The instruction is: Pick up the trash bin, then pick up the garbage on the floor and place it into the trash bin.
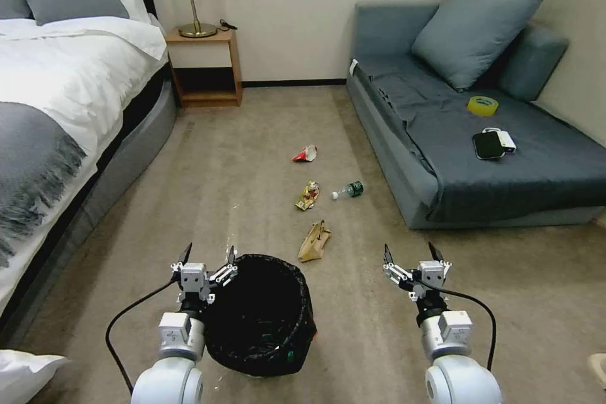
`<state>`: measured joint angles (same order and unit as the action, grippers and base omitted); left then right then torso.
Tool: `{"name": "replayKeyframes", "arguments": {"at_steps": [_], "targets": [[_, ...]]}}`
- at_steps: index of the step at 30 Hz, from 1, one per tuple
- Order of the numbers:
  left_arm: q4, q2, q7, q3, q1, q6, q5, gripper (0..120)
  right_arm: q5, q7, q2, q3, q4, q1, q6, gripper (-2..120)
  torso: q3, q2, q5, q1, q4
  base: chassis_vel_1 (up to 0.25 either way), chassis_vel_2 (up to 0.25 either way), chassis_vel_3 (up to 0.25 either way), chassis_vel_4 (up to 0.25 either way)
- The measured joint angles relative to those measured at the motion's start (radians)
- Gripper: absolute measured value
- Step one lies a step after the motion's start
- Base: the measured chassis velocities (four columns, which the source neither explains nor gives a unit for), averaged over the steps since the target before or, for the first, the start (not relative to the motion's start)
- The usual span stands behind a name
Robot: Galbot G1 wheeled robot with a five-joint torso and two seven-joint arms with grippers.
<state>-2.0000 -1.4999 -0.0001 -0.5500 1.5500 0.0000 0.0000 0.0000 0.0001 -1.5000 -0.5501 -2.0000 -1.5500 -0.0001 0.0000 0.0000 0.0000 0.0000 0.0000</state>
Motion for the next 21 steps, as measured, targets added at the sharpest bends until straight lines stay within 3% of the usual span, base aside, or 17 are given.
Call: {"name": "replayKeyframes", "arguments": {"at_steps": [21], "targets": [[0.0, 0.0, 0.0, 0.0, 0.0, 0.0, 0.0, 100, 0.0, 0.0, 0.0, 0.0, 0.0, 0.0, 0.0, 100, 0.0, 0.0, 0.0, 0.0, 0.0, 0.0, 0.0, 0.0, 0.0]]}}
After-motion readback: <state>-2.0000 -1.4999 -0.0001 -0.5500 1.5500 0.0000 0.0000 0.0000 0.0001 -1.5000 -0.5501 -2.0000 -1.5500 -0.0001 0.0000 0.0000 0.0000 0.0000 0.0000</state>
